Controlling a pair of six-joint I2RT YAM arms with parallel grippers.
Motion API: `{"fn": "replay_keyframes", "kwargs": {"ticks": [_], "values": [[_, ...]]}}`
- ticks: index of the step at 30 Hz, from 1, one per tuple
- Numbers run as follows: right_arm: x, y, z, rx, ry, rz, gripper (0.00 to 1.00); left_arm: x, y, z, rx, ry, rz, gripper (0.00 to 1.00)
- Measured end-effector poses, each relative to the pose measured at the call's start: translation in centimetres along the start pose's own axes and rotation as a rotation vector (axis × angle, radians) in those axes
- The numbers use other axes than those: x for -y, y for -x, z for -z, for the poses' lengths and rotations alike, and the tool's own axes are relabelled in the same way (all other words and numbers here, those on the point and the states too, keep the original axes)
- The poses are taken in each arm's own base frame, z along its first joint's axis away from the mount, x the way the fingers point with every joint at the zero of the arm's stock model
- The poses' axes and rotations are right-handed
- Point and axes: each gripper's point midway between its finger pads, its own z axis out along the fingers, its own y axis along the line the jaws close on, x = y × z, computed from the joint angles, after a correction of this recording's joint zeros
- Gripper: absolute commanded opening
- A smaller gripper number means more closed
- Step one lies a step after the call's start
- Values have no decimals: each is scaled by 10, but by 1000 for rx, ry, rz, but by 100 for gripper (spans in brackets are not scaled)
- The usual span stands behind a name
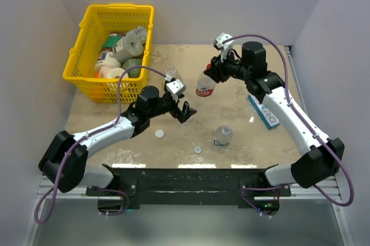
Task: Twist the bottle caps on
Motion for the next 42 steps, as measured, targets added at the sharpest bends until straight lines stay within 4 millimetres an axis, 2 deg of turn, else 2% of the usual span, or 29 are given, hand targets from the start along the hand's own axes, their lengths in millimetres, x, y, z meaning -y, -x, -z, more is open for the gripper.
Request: {"fn": "replay_keyframes", "kwargs": {"ticks": [4,11,19,22,29,34,38,42], "values": [[31,-15,10,3,-152,43,0,3,-2,9,-20,2,6,99],[89,-48,14,-33,-369,36,0,5,-1,15,-30,1,11,99],[127,-75,18,-64,-477,9,2,6,-6,16,-52,1,18,99],[134,-81,17,-69,-497,5,6,6,-7,17,-54,1,19,99],[137,-90,11,-81,-499,0,26,6,-7,17,-56,0,20,99],[140,-97,10,-92,-514,-5,31,6,-7,17,-56,0,20,99],[142,-98,10,-83,-524,-6,51,6,-7,17,-56,0,20,99],[144,-100,11,-84,-544,-21,63,6,-7,17,-56,0,20,99]]}}
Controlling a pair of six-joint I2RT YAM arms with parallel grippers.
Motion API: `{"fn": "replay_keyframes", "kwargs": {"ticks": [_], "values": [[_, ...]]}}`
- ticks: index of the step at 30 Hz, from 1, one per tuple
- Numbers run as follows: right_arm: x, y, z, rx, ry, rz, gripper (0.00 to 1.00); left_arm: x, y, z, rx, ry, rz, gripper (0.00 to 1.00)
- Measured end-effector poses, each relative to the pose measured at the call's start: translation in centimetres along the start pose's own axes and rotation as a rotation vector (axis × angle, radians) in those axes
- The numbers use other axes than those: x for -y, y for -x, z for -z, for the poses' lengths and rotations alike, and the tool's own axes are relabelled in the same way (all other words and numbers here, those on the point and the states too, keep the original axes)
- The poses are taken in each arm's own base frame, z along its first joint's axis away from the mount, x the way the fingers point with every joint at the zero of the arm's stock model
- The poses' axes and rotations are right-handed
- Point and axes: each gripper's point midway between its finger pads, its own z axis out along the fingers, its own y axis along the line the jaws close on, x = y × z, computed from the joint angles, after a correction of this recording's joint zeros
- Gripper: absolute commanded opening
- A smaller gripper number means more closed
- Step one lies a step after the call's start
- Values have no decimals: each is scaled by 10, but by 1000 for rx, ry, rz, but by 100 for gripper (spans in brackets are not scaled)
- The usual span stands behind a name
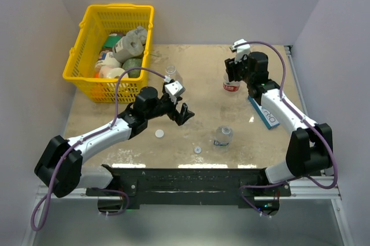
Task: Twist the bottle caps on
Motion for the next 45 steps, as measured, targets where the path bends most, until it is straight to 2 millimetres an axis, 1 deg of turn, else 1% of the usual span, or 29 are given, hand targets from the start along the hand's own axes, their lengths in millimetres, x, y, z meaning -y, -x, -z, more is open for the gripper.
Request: {"fn": "replay_keyframes", "kwargs": {"ticks": [4,10,11,13,16,20,27,29,31,33,35,38,40,41,42,43,45], "values": [[0,-3,-1,-7,-5,-6,73,0,0,0,1,-1,0,99],[0,-3,-1,-9,-6,-8,79,1,1,0,3,-8,-1,99],[0,-4,-2,-10,-6,-8,85,1,1,0,5,-9,-2,99],[1,-4,-3,-11,-7,-10,92,2,2,0,7,-12,-2,99],[1,-6,-6,-19,-10,-13,99,2,2,0,7,-15,-2,99],[3,-9,-10,-30,-20,-14,99,3,2,0,7,-15,-2,99],[5,-7,-13,-27,-28,-14,99,3,2,0,7,-16,-3,99],[10,-2,-12,-16,-38,-16,99,3,2,0,7,-19,-3,99],[15,9,-12,6,-50,-18,99,3,2,0,7,-20,-3,99],[23,27,-10,39,-74,-20,99,4,2,0,7,-22,-3,99],[29,50,-5,85,-89,-19,99,4,2,0,7,-21,-3,99],[31,91,14,168,-74,-18,97,4,2,0,6,-23,-10,99],[21,118,37,228,-7,-3,93,5,2,0,6,-30,-16,99],[13,131,53,264,40,16,91,6,1,1,3,-40,-29,99],[2,142,73,294,102,46,90,8,1,2,0,-53,-42,99],[-10,147,92,312,169,91,89,10,1,4,-3,-66,-59,99],[-37,146,126,316,308,188,86,16,2,10,-4,-100,-106,99]]}}
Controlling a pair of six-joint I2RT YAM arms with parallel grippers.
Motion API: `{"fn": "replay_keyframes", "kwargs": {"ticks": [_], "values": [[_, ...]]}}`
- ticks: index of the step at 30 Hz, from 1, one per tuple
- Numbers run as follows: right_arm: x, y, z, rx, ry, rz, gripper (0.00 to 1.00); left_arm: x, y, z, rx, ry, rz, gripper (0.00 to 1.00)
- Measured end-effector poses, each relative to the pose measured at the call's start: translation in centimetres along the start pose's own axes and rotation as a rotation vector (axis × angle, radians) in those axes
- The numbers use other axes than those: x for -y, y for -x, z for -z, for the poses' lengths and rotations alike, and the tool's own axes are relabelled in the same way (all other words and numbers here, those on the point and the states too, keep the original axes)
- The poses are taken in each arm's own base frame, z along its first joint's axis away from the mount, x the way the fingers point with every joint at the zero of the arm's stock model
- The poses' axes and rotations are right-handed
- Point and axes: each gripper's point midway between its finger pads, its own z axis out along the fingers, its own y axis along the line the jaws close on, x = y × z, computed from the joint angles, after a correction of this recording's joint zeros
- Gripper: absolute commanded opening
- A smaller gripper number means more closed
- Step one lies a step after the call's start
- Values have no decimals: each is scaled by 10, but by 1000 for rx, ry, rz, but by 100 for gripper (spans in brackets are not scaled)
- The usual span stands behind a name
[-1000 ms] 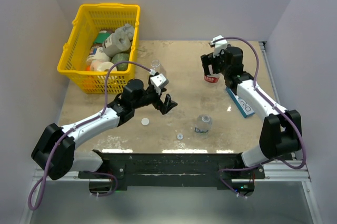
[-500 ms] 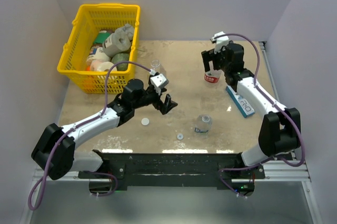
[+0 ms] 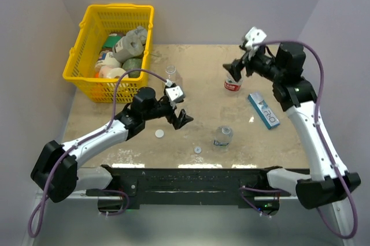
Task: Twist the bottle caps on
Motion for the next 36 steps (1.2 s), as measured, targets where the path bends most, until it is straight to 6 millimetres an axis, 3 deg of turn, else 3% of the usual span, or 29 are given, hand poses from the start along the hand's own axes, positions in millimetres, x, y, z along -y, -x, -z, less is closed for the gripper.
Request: {"fn": "replay_keyframes", "kwargs": {"ticks": [3,7,10,12,18,25,34,36], "values": [[-58,-11,30,-77,257,130,92,10,4,10,3,-48,-81,99],[-134,-69,62,-252,574,210,96,18,6,22,2,-89,-175,98],[-172,-115,87,-394,740,219,96,23,-2,28,-10,-108,-196,98],[-185,-130,100,-456,802,228,95,26,-9,31,-23,-115,-190,98],[-195,-149,114,-564,863,231,81,32,-28,38,-49,-124,-163,98],[-187,-167,112,-665,820,219,64,35,-26,42,-25,-119,-159,98],[-183,-173,107,-687,775,204,14,37,-26,35,-10,-150,-157,100],[-183,-172,106,-681,771,206,13,40,-27,30,-4,-176,-157,100]]}}
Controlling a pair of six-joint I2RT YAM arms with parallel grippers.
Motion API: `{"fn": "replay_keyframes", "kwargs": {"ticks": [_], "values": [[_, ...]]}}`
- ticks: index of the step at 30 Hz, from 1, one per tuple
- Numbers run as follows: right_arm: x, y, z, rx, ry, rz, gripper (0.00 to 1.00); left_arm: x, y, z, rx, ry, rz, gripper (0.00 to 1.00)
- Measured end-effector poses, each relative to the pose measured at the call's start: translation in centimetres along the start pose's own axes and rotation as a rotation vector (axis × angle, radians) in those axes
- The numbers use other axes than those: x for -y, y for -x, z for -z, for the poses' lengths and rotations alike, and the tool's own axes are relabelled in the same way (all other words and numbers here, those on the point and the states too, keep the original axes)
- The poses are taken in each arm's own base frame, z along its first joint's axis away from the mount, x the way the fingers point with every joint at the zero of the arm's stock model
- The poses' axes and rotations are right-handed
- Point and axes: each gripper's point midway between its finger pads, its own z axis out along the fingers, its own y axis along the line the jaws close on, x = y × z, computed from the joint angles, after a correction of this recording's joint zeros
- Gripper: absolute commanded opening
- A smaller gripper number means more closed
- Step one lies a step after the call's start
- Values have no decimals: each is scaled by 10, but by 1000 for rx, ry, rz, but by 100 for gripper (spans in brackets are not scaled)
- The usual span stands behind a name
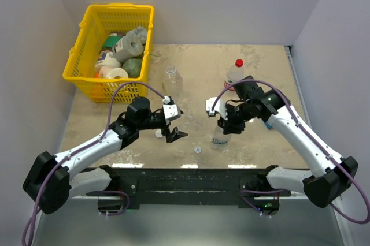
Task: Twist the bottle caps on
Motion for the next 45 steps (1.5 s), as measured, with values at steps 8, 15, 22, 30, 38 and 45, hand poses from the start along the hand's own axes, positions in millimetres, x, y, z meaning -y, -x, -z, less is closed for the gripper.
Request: {"fn": "replay_keyframes", "kwargs": {"ticks": [8,15,22,30,38,45], "values": [[8,29,23,86,-46,121,10,9,16,-26,89,-149,-50,100],[18,80,60,232,-112,272,10,6,39,-53,161,-212,-81,100],[21,95,55,272,-63,291,9,6,43,-66,188,-221,-58,100],[22,106,52,320,-44,278,7,7,47,-73,209,-231,-50,99],[26,123,57,381,-60,245,14,8,42,-77,203,-240,-41,79],[27,122,57,374,-68,221,66,7,41,-77,193,-228,-14,66]]}}
